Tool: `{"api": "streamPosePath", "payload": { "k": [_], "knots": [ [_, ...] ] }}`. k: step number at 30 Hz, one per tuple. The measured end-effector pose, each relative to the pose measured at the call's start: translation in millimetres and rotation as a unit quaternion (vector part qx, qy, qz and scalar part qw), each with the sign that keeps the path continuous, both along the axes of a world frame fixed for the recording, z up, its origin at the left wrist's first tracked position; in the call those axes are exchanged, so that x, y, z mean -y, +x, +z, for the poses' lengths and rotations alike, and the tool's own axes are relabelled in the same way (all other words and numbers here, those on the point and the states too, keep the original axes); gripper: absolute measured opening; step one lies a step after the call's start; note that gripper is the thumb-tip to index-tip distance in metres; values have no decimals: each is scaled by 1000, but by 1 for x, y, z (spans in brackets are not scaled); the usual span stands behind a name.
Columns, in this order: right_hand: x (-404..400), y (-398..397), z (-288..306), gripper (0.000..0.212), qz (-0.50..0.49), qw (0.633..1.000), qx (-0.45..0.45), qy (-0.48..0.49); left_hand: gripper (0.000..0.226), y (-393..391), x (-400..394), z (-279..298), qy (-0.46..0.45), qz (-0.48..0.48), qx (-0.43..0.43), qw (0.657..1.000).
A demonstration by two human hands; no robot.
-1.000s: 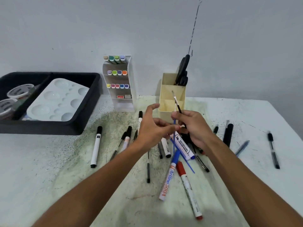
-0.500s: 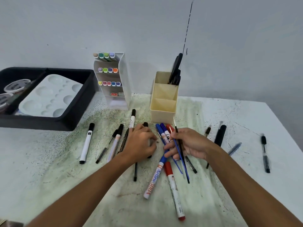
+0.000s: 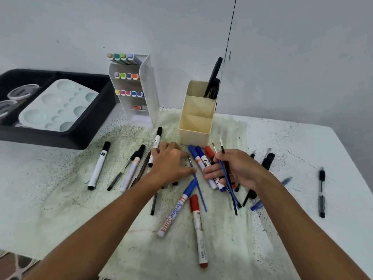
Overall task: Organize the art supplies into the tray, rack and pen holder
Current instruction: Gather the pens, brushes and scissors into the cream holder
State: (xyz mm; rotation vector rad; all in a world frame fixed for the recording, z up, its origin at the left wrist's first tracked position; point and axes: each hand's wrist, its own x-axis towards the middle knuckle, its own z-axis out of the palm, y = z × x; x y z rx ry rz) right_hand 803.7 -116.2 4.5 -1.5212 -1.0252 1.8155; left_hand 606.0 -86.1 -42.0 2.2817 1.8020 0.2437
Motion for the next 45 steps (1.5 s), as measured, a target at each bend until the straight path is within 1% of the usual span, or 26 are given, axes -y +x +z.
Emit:
{"api": "streamPosePath", "payload": {
  "k": [2, 3, 8, 11, 13, 16, 18, 20, 22, 23, 25, 28, 33, 36, 38, 40, 42, 45],
  "knots": [
    [0, 1, -2, 21, 6, 1000, -6, 3, 41, 1, 1, 1, 19, 25, 40, 999],
    [0, 1, -2, 21, 9, 1000, -7, 5, 35, 3, 4, 1, 35, 41, 45, 998],
    [0, -1, -6, 20, 12, 1000, -14, 21, 34, 12, 15, -1, 79, 93, -11, 992],
    [0, -1, -9, 19, 1, 999, -32, 25, 20, 15, 18, -4, 79, 123, 13, 989],
    [1, -1, -11, 20, -11, 998, -52, 27, 13, 17, 19, -7, 76, 146, 57, 985],
    [1, -4, -15, 16, -40, 994, -98, 26, 9, 20, 21, -10, 76, 181, 149, 969],
    [1, -7, -18, 12, -63, 991, -115, 33, 6, 23, 23, -6, 82, 207, 233, 947],
    [0, -13, -19, 7, -96, 986, -128, 53, 11, 27, 26, 1, 83, 213, 318, 920],
    [-1, -16, -19, 7, -130, 980, -133, 76, 9, 34, 29, 9, 80, 180, 368, 909],
    [-2, -18, -18, 8, -142, 977, -132, 87, 5, 39, 30, 12, 77, 158, 377, 909],
    [-2, -20, -16, 8, -155, 973, -129, 110, 7, 49, 32, 17, 74, 120, 380, 914],
    [0, -14, -10, 11, -181, 966, -123, 136, 2, 65, 31, 22, 69, 90, 393, 912],
    [5, 14, 2, 13, -227, 959, -69, 155, 7, 82, 27, 30, 59, 48, 432, 898],
    [6, 36, 7, 15, -259, 950, -71, 158, 14, 90, 28, 27, 65, 25, 439, 896],
    [9, 52, 9, 18, -281, 940, -114, 158, 9, 94, 27, 21, 80, -9, 414, 907],
    [10, 65, 11, 20, -307, 927, -155, 153, 3, 95, 25, 12, 111, -53, 352, 928],
    [12, 82, 12, 20, -337, 916, -159, 151, 11, 100, 21, 3, 118, -97, 299, 942],
    [15, 107, 11, 20, -366, 906, -158, 142, 13, 118, 12, 1, 103, -131, 269, 949]
  ]
}}
